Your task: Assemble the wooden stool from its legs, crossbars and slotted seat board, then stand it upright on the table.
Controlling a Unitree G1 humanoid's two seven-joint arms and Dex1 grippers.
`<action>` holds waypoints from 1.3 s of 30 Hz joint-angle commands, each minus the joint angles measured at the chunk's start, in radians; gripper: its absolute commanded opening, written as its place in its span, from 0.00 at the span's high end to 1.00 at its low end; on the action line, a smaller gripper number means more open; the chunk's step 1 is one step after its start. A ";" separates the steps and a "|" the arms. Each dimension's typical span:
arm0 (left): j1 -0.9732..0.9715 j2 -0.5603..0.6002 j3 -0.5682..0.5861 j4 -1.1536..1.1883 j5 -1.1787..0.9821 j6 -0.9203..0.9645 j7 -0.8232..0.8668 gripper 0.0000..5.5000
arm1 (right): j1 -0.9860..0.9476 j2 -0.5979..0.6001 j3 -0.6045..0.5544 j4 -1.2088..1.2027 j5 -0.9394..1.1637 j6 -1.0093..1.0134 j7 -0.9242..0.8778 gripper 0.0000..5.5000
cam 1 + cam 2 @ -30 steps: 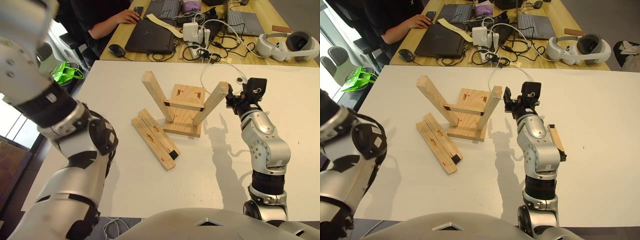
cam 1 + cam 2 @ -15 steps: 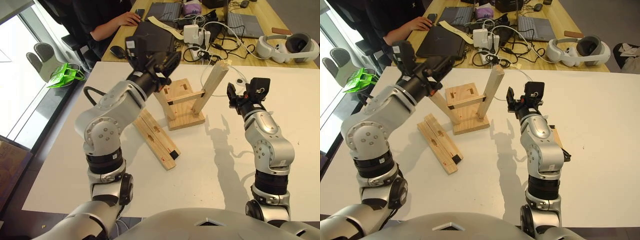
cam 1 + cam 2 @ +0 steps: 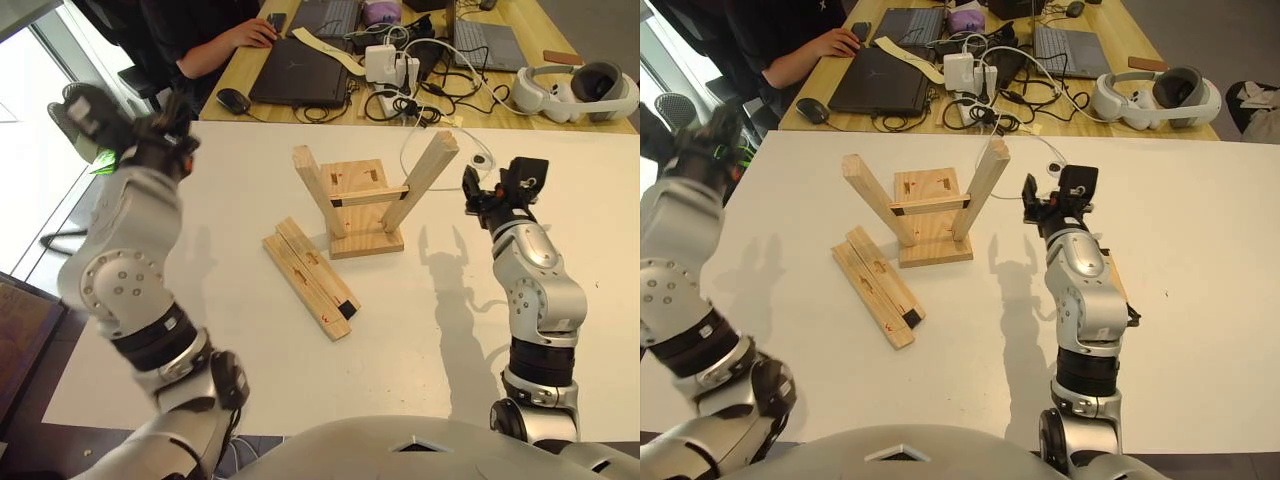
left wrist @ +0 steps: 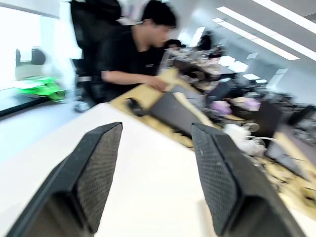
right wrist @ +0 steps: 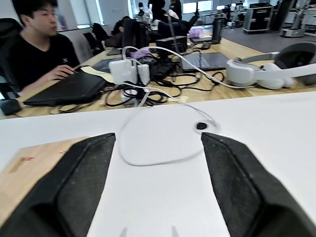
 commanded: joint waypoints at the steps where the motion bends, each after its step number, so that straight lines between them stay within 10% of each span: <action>1: 0.169 0.075 -0.009 0.020 0.142 -0.018 -0.045 0.54 | -0.113 -0.134 -0.124 0.277 -0.016 -0.126 0.007 0.41; 7: 0.073 -0.119 -0.270 0.027 0.195 0.014 -0.053 0.54 | -0.246 -0.046 -0.030 0.476 -0.010 -0.211 0.045 0.41; 13: 0.021 -0.516 -0.645 -0.093 0.179 0.148 0.013 0.54 | -0.130 0.126 0.218 0.018 0.288 0.087 0.304 0.41; 26: 0.030 -0.418 -0.432 -0.135 0.230 0.225 -0.074 0.54 | -0.124 -0.103 0.206 0.111 0.096 0.060 0.302 0.41; 39: -0.117 -0.356 -0.315 -0.125 0.206 0.255 -0.213 0.54 | -0.585 -0.080 0.315 1.222 -0.120 -0.650 0.672 0.41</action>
